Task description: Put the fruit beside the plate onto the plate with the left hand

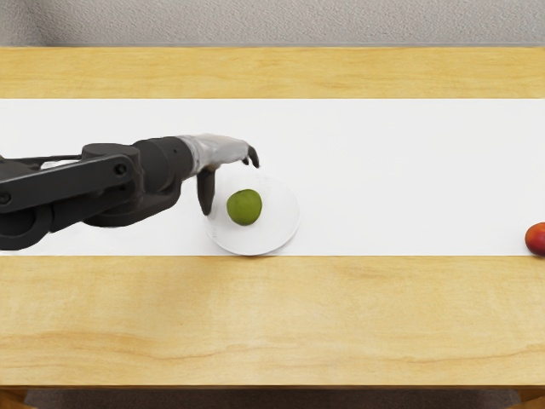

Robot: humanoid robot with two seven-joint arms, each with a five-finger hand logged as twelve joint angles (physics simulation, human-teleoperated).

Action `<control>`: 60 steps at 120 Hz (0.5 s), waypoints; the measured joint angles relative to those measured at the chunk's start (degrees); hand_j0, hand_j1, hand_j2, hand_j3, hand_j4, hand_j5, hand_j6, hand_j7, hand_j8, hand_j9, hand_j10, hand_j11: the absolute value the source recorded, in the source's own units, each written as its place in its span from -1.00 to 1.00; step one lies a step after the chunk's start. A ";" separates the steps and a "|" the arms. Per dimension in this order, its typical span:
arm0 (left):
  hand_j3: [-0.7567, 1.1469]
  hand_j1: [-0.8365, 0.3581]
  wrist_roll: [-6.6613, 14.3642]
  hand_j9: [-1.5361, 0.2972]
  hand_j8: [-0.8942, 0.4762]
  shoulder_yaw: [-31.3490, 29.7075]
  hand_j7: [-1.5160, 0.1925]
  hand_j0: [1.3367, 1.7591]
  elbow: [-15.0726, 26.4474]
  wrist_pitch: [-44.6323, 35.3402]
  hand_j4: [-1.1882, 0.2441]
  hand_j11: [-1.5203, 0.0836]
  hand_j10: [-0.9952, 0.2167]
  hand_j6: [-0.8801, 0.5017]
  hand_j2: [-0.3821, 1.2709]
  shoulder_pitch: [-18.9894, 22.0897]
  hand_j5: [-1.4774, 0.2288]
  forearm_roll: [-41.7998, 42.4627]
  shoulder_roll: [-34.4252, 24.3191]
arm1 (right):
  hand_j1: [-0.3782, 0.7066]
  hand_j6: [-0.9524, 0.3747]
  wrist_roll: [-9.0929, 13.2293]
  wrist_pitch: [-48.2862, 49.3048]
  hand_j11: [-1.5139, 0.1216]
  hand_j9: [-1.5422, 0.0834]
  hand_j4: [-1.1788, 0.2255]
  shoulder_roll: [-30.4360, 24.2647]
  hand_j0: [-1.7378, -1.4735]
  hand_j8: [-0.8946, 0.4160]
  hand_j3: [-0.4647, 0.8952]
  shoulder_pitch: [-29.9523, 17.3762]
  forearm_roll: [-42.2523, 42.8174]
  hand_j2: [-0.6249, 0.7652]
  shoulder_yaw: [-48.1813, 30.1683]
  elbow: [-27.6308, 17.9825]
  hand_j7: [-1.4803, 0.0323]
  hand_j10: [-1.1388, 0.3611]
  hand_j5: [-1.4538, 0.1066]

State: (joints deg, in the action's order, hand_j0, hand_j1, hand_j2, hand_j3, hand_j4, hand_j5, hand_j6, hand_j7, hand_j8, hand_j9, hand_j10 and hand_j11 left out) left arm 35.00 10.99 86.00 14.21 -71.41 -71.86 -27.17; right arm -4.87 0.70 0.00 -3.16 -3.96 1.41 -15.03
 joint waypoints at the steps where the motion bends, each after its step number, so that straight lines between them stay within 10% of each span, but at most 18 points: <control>1: -0.20 0.45 0.00 0.28 -0.07 0.40 0.35 0.52 0.01 0.32 0.27 0.44 0.18 -0.09 -0.46 -0.22 0.31 1.14 -0.99 | -0.87 0.38 0.00 0.00 0.79 0.84 0.63 0.00 -0.40 0.31 -0.32 0.00 0.00 -0.11 0.00 0.00 0.89 0.47 0.80; 23: -0.20 0.47 0.00 0.30 -0.07 6.70 0.37 0.52 -0.07 10.45 0.29 0.47 0.21 -0.09 -0.47 0.98 0.33 33.44 -18.79 | -0.87 0.38 0.03 0.04 0.79 0.84 0.63 0.00 -0.40 0.31 -0.32 -0.03 0.00 -0.11 0.07 -0.05 0.89 0.47 0.80; 60: -0.20 0.48 0.00 0.32 -0.06 8.41 0.39 0.52 -5.14 20.29 0.30 0.48 0.22 -0.09 -0.47 7.29 0.34 67.54 -27.14 | -0.87 0.38 0.03 0.08 0.79 0.84 0.63 0.00 -0.40 0.31 -0.32 -0.26 0.00 -0.11 0.14 -0.09 0.89 0.47 0.80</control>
State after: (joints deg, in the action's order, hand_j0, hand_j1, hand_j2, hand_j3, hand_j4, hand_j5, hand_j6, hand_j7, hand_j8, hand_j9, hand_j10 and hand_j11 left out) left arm 35.00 19.40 80.85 34.50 -64.12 -4.31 -54.32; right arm -4.84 0.79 0.00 -3.42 -3.95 1.55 -15.11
